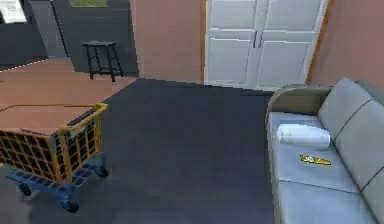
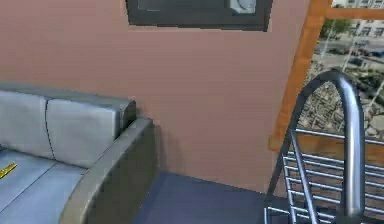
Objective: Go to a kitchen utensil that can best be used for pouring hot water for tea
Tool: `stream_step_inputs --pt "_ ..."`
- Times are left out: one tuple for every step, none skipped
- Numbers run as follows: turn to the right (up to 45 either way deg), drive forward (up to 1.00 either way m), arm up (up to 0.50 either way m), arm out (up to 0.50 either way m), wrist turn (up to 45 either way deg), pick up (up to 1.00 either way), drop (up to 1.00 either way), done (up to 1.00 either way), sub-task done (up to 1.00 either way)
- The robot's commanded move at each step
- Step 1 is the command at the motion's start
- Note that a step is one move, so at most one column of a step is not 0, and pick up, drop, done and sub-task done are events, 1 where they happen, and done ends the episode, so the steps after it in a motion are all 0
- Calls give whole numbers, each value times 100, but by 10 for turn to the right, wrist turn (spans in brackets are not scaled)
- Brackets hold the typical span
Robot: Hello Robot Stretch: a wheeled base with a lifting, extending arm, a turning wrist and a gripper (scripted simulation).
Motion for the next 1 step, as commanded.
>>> stream_step_inputs --pt "-450 0 0 0 0 0 0 0 0"
